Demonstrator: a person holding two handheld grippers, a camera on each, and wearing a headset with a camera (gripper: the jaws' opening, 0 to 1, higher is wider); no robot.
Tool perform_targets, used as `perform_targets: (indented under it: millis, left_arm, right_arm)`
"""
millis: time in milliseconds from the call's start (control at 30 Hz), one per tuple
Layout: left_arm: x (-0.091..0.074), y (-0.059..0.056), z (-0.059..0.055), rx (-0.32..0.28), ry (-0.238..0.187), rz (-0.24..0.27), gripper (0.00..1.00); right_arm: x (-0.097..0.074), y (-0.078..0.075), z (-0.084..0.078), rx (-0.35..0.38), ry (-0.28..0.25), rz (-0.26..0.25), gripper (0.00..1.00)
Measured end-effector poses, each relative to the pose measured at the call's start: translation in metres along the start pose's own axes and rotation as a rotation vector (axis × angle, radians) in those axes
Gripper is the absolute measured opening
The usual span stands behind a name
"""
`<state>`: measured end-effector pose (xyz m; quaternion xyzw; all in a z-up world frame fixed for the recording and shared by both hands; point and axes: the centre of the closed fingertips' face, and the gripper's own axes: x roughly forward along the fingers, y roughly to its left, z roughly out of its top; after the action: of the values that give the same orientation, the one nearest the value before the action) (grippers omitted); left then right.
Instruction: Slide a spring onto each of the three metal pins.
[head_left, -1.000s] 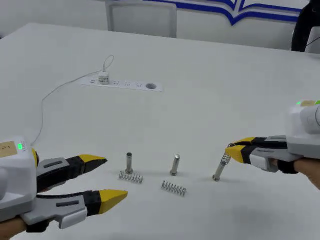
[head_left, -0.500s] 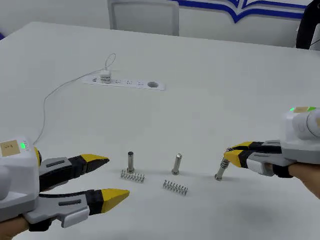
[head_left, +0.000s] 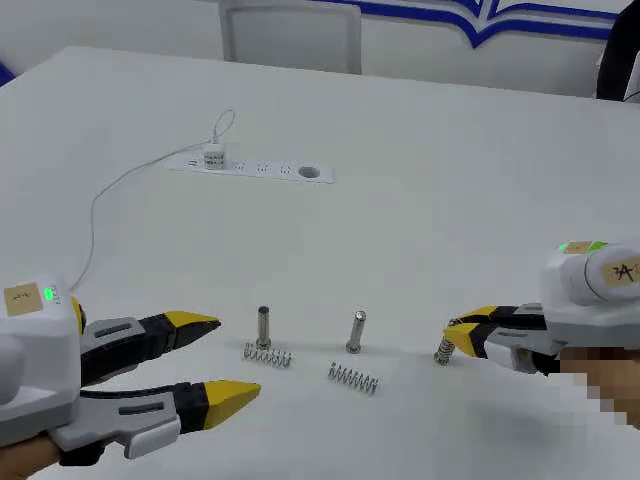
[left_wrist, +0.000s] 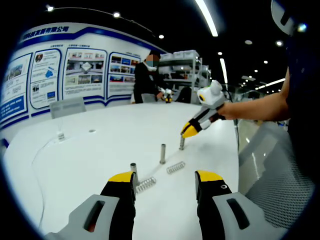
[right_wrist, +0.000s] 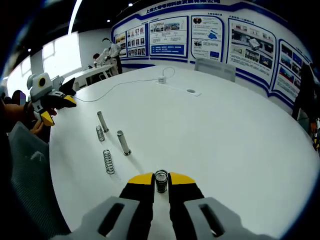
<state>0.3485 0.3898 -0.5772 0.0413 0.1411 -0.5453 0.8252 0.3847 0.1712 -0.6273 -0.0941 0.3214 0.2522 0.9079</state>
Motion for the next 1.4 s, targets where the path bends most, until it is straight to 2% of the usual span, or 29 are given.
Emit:
perform_targets:
  millis: [200,467,800,1133,1400]
  left_arm:
    - [0.000,0.000,0.000,-0.003,-0.006,-0.001,0.49]
    - [-0.002,0.001,-0.001,-0.008,-0.011,-0.001,0.49]
    - [-0.001,0.001,0.000,-0.006,-0.019,-0.005,0.49]
    - [0.001,-0.002,0.001,-0.001,-0.024,-0.017,0.49]
    - [0.001,-0.004,0.001,0.005,-0.022,-0.026,0.49]
  right_arm:
    - [0.004,-0.001,-0.009,-0.004,0.033,-0.002,0.12]
    - [0.005,-0.002,-0.012,0.000,0.050,-0.008,0.12]
    - [-0.003,-0.003,-0.022,0.016,0.070,-0.024,0.13]
    - [-0.012,0.013,-0.030,0.000,0.098,-0.008,0.14]
    - [-0.011,0.040,-0.025,-0.035,0.108,0.046,0.15]
